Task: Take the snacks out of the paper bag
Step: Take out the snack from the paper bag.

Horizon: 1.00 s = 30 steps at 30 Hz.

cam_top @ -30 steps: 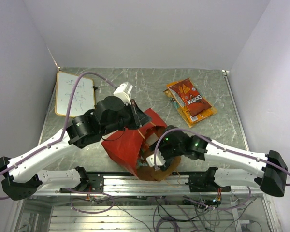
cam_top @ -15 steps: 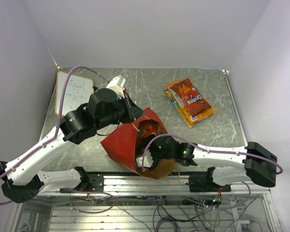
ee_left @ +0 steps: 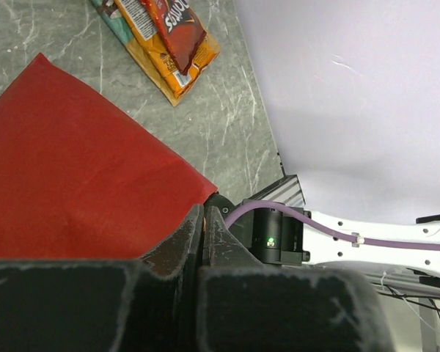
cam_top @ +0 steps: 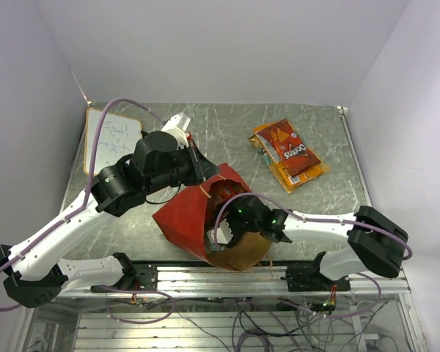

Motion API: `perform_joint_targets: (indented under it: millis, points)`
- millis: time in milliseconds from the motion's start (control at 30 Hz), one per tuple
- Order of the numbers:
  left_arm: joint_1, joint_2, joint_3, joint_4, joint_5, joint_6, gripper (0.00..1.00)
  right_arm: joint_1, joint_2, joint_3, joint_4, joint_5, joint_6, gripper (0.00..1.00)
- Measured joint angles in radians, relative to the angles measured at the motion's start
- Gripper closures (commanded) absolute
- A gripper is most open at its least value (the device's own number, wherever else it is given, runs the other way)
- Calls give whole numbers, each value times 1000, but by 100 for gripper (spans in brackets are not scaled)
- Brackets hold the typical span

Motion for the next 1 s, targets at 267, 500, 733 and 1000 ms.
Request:
perform_joint_targets:
  millis: [267,500,733,1000]
  points:
    - [6,34,58,-38,22,18,93,0,84,0,95,15,1,41]
    - [20,27,29,-34,60,19,93,-1,143,5,156,42,8,85]
    - [56,10,28,-43,68,47,93,-21,115,36,124,28,42,100]
    - [79,-7,10,-48,100,55,93,-35,-36,43,-11,-40,135,100]
